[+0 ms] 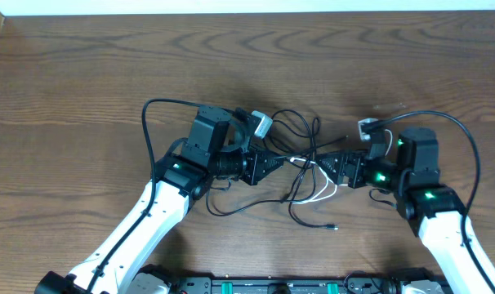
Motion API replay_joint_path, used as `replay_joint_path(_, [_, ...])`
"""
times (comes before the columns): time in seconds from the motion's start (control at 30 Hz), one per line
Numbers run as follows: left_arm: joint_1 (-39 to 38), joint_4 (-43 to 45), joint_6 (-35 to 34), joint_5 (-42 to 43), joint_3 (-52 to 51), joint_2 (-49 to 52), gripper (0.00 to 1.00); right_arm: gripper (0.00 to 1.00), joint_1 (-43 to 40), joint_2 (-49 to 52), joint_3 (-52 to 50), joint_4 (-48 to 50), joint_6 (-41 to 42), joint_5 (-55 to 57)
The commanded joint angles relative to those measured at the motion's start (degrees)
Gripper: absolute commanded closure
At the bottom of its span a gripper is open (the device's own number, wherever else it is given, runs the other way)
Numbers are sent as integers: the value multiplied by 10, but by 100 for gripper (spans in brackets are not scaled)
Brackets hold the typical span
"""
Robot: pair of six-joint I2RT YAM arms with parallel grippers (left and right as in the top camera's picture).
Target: Untangle cables
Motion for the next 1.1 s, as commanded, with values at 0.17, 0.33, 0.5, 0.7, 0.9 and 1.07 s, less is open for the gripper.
replay_joint_path(0.17, [3, 19, -4, 11, -1, -3, 92, 28, 25, 77, 3, 6, 14, -12])
replay_joint_path(0.33, [3, 34, -10, 6, -1, -3, 92, 41, 43, 99, 3, 7, 13, -44])
replay_joint_path(0.5, [3, 34, -10, -36, -1, -3, 92, 67, 57, 101, 3, 7, 13, -39])
replay_joint_path(0.7, [4, 34, -12, -69, -1, -3, 92, 95, 57, 101, 3, 6, 7, 15])
replay_joint_path(0.9, [37, 27, -12, -69, -1, -5, 92, 98, 54, 101, 3, -30, 21, 191])
replay_joint_path(1.07, [96, 16, -53, -69, -1, -8, 92, 99, 43, 101, 3, -120, 137, 429])
